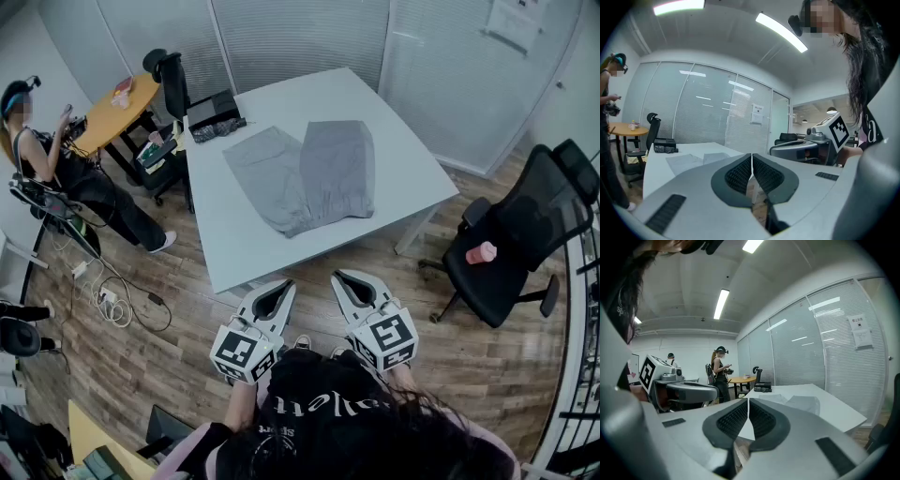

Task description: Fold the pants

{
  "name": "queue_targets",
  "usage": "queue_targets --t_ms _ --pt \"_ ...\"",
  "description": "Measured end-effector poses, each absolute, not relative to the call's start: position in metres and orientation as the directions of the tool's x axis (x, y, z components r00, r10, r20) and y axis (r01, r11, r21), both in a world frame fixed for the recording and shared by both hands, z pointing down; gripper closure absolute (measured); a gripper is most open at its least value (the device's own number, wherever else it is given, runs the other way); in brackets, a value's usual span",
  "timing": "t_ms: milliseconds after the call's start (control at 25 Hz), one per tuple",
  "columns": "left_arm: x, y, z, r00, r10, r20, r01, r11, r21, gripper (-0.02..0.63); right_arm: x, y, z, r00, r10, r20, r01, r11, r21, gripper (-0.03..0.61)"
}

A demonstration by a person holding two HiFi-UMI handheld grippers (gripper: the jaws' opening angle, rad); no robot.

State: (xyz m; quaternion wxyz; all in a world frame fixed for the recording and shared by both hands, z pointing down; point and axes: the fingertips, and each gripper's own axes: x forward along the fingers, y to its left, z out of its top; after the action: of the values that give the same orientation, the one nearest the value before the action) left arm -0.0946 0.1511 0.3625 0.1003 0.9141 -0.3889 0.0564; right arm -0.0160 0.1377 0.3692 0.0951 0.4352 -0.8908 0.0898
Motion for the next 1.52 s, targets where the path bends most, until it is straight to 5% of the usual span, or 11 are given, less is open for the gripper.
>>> queue_targets --t_ms 1520 --pt "-0.029 0.164 0.386 0.666 -0.693 0.277 -0.742 -0.655 0.145 0.588 0.057 0.148 0.404 -0.613 -0.748 0.254 -0.789 0.596 -0.147 0.551"
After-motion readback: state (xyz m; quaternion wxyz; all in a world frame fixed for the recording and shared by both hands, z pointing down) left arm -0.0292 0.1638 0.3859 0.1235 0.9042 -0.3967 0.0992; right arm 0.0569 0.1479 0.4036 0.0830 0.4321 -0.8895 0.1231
